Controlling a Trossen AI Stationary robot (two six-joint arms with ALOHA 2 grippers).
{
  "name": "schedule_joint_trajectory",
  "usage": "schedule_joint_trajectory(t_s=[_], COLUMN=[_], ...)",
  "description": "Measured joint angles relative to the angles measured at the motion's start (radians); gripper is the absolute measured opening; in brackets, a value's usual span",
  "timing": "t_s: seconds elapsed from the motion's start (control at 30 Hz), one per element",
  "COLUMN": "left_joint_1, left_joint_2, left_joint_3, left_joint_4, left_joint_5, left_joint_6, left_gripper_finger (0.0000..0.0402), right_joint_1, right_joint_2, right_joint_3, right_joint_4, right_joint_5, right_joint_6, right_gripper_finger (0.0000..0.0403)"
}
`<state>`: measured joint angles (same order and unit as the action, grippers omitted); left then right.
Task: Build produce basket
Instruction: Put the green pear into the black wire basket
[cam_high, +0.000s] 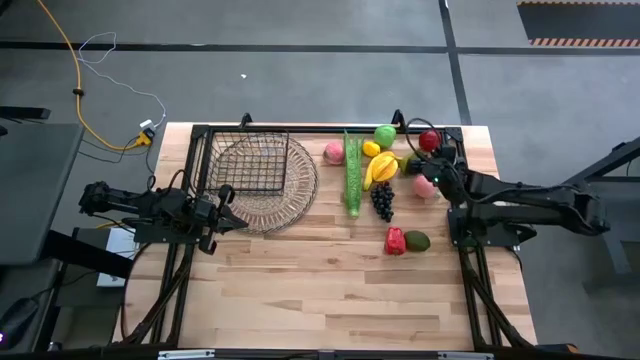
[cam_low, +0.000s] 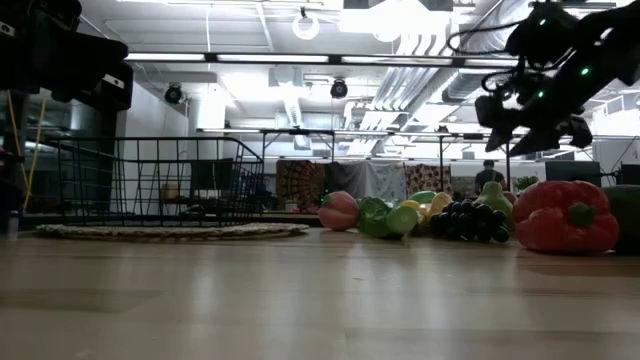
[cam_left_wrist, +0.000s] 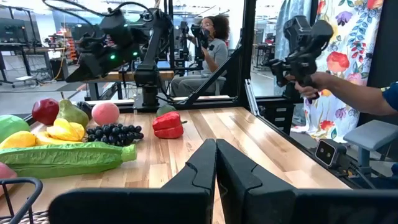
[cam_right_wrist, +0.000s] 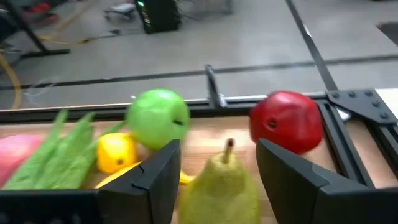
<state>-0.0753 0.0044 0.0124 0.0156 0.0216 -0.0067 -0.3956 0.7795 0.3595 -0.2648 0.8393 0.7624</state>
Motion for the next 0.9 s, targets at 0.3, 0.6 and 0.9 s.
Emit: schedule_joint_trajectory(t_s=[0.3,0.6,0.9], left_joint_1=[0.000,0.000,0.000], left_joint_2=[0.000,0.000,0.000], left_joint_3=[0.000,0.000,0.000], left_joint_4=[0.000,0.000,0.000], left_joint_5=[0.000,0.000,0.000], left_joint_6=[0.000,0.000,0.000], left_gripper_finger=[0.0001,0.0001,0.0001], right_joint_1=[-0.152,-0.192,-0.196], right_joint_2=[0.128,0.229,0.294], right_joint_3=[0.000,0.000,0.000], right_joint_4=[0.097,0.176,0.242], right_joint_5=[-0.144,-0.160,-0.141], right_joint_6=[0.018,0.043,0.049], right_gripper_finger=[0.0188,0.0188,0.0175])
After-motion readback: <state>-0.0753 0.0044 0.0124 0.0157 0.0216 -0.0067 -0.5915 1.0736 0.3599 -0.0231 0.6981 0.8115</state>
